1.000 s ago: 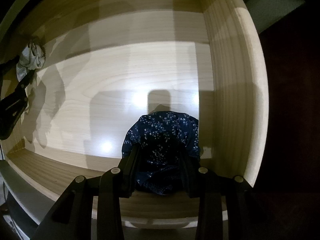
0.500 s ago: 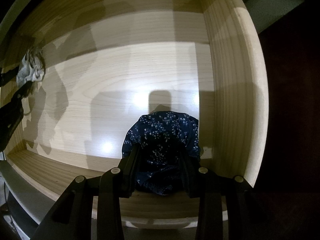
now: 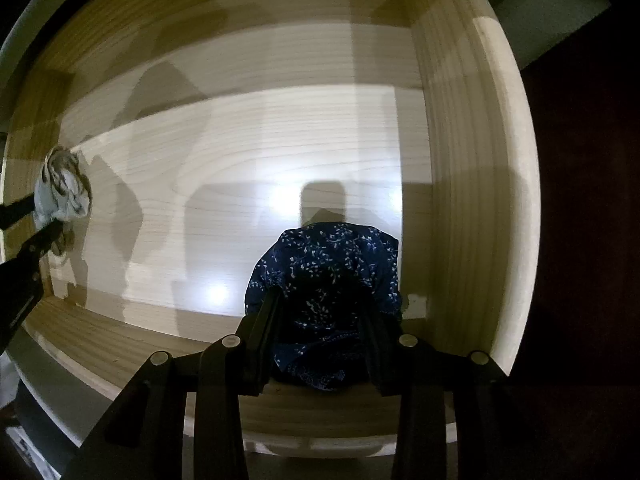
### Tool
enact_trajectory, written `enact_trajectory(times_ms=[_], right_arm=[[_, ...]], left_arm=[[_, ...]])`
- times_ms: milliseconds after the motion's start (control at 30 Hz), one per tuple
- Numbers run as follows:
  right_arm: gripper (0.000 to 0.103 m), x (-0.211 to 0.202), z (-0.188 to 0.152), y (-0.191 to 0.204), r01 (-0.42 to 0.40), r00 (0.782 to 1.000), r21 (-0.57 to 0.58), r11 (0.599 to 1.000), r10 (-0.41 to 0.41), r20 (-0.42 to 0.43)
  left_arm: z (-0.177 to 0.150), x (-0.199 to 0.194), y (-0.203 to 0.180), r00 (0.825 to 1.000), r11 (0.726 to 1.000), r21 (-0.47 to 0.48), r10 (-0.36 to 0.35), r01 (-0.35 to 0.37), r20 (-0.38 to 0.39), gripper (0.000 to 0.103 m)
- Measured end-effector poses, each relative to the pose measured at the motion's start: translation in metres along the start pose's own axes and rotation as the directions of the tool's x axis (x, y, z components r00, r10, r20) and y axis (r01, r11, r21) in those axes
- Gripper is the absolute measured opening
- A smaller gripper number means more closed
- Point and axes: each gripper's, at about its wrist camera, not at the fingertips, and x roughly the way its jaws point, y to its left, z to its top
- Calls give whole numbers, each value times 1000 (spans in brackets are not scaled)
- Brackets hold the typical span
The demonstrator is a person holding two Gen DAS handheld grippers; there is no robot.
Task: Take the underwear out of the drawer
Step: 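Close the left gripper on the grey hexagon-print underwear, then lift the grey hexagon-print underwear out of the drawer with the left gripper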
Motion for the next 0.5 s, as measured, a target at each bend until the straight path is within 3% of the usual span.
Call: enact_trajectory(times_ms=[133,333,433,500], right_arm=[[35,1,0,1,-1,1000,0,1000,1,1],[35,1,0,1,-2,1000,0,1000,2,0],[35,1,0,1,-1,1000,-1,1000,1,0],[35,1,0,1,-2,1000,-1,1000,2,0]], left_arm=[[5,1,13,993,987,-121,-109,102,-55,41],[0,5,35,960,933,-277,-264,231,-88,41],[-4,5,47,949,905,-328,-309,272,-65,41],[-21,6,49,955,902,-332,-297,274,-20,41]])
